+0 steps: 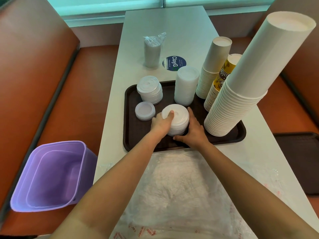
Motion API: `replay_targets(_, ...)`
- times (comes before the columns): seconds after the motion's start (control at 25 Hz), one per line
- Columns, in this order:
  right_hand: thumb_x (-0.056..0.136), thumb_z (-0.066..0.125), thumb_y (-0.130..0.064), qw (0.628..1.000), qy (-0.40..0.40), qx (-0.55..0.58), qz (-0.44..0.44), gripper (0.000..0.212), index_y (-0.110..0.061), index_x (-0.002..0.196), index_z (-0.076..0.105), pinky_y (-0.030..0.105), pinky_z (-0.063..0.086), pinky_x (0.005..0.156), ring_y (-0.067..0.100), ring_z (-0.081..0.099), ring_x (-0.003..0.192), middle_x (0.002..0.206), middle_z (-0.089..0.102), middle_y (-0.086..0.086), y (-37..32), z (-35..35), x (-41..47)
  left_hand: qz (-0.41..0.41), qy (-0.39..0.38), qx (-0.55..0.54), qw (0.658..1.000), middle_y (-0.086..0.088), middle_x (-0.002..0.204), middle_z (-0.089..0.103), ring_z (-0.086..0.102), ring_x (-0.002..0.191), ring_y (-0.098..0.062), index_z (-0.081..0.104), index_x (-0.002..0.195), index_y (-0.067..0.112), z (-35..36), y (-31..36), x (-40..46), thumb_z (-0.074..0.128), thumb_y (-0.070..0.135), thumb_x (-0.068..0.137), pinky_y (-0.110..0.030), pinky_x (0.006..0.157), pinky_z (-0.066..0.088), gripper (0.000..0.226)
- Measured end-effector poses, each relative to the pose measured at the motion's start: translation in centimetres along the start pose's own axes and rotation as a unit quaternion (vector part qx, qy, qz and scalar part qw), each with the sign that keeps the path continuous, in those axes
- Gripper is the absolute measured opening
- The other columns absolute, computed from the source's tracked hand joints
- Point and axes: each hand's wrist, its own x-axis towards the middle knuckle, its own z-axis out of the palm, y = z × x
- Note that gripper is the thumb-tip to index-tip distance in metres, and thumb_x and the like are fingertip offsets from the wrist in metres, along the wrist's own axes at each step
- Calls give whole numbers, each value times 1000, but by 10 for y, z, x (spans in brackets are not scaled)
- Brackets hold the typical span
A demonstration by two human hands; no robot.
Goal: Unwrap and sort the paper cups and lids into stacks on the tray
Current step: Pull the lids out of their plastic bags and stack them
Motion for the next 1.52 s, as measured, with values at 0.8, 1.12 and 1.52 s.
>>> replay_targets(0.8,67,85,-30,990,41,134,-29,117,-19,152,5,31,25,115,14,29,139,154,29,0,3,2,-3,64,10,-91,994,-5,147,39,34,136,-23,35,143,19,-4,8,9,34,41,100,-34,109,27,49)
replay_targets(1.12,76,78,-25,989,33,142,-35,88,-22,147,27,29,30,111,15,40,133,144,45,0,3,1,-2,89,36,-50,994,-8,135,50,46,124,-25,40,138,14,8,-4,6,43,28,99,-34,104,37,41)
replay_targets(1.52,71,81,-37,993,41,100,-50,109,-17,151,9,33,22,116,14,23,142,156,21,3,4,5,-3,126,48,27,991,-5,143,42,42,129,-24,31,145,29,6,-5,4,44,22,97,-31,104,33,50)
